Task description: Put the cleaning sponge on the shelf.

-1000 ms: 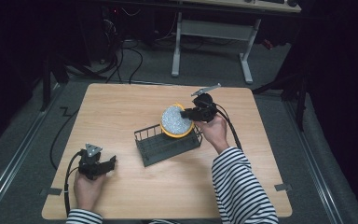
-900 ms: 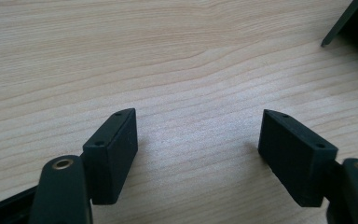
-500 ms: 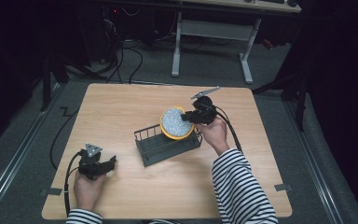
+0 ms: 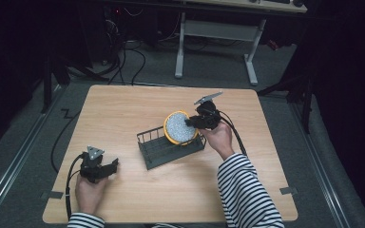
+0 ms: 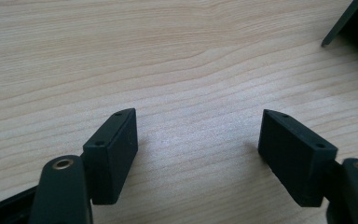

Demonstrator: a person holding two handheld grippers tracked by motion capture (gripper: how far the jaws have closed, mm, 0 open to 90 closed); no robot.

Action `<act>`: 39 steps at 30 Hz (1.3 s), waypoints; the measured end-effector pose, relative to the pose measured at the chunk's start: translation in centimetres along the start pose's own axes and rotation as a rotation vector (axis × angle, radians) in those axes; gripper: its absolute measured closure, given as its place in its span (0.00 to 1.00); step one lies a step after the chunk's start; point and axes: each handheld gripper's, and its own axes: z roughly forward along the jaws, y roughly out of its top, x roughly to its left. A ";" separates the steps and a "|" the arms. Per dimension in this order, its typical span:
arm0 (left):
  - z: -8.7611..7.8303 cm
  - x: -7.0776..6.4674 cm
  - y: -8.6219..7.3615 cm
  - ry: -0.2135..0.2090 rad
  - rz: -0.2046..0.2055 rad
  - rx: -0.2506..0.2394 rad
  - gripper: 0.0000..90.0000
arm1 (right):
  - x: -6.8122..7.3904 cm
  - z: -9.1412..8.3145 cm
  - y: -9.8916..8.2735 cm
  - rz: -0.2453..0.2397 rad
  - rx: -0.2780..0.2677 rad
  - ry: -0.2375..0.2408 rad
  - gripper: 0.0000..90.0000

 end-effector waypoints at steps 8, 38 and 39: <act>0.0 0.0 0.0 0.000 0.000 0.000 0.32 | 0.0 0.3 -0.5 -0.025 0.029 0.001 0.87; 0.0 0.0 0.0 0.001 -0.001 0.000 0.32 | -1.7 -7.7 -10.7 0.145 -0.154 -0.204 0.53; 0.0 0.0 0.0 0.001 -0.001 0.000 0.32 | -1.8 -7.9 -11.1 0.153 -0.153 -0.208 0.53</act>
